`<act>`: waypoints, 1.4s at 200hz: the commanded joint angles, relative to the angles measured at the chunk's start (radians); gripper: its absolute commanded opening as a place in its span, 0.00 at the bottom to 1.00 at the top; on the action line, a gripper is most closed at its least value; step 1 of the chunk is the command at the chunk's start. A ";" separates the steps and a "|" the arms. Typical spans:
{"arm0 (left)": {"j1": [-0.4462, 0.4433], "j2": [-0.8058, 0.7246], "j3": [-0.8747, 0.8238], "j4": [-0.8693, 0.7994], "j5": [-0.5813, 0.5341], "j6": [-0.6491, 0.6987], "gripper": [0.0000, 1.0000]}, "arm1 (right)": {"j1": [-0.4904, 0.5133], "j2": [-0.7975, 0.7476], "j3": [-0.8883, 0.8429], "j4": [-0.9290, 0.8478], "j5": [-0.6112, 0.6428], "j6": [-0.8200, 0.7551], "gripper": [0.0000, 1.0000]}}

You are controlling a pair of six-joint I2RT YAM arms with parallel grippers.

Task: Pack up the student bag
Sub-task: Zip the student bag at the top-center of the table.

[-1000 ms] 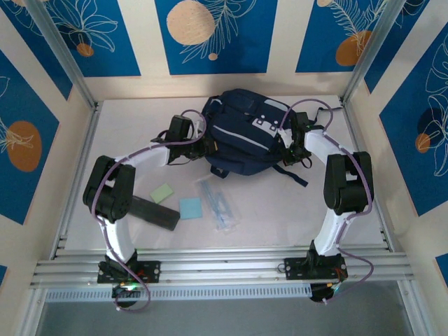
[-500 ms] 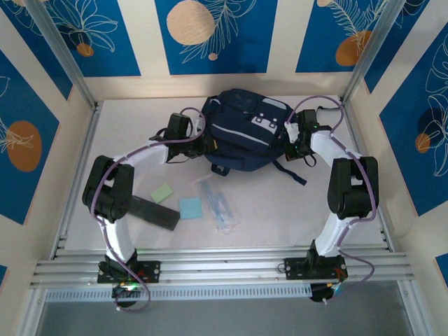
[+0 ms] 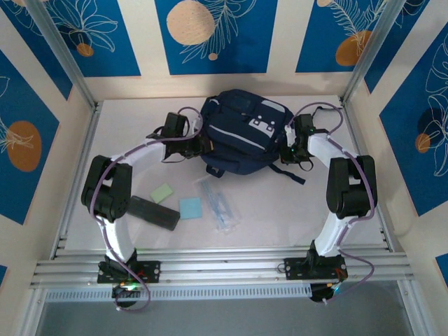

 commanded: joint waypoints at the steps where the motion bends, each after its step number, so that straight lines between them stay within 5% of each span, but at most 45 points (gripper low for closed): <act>1: 0.009 -0.048 0.056 -0.138 0.115 0.108 0.00 | -0.036 -0.063 -0.037 0.040 -0.033 0.084 0.26; 37: -0.001 -0.050 0.045 -0.131 0.106 0.099 0.00 | -0.033 -0.157 -0.042 0.004 -0.083 0.109 0.38; 66: 0.004 -0.041 0.046 -0.129 0.083 0.096 0.00 | -0.018 -0.209 -0.010 -0.012 -0.111 0.123 0.56; 177: 0.031 -0.008 0.080 -0.151 0.018 0.112 0.00 | 0.049 0.024 0.087 0.214 -0.241 0.186 0.67; 280: 0.055 0.024 0.091 -0.141 0.008 0.099 0.00 | 0.035 0.192 0.237 0.142 -0.125 0.228 0.83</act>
